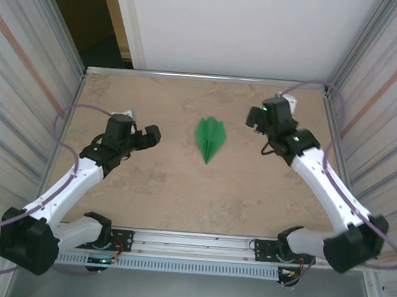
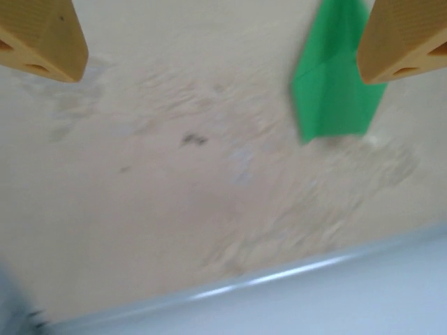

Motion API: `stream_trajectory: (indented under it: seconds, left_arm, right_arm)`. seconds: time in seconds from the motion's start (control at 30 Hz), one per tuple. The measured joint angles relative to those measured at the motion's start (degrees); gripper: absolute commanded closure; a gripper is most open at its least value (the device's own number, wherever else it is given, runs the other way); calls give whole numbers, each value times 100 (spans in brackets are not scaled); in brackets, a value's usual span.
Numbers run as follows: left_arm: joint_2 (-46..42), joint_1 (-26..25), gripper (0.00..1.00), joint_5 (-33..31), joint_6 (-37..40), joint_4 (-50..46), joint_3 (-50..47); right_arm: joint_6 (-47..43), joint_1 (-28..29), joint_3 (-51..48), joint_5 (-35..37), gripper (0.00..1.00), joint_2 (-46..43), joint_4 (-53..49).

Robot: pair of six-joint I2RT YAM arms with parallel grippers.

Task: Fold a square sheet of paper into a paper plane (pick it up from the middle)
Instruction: Reset both arms

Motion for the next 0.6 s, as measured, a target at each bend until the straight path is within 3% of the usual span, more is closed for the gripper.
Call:
stream_trajectory:
  seconds: [0.27, 0.43, 0.6]
  left_arm:
    - [-225, 293, 1, -1814, 647, 654, -688]
    - [-229, 894, 1, -2227, 1091, 1506, -1569]
    - [-223, 1167, 1, -2212, 1665, 2369, -2063]
  right_arm:
    - [-393, -1510, -2120, 752, 1, -1132, 1281]
    - [-422, -2710, -3390, 415, 1, -1139, 2157]
    - [-581, -2968, -4360, 68, 1, -1095, 3259]
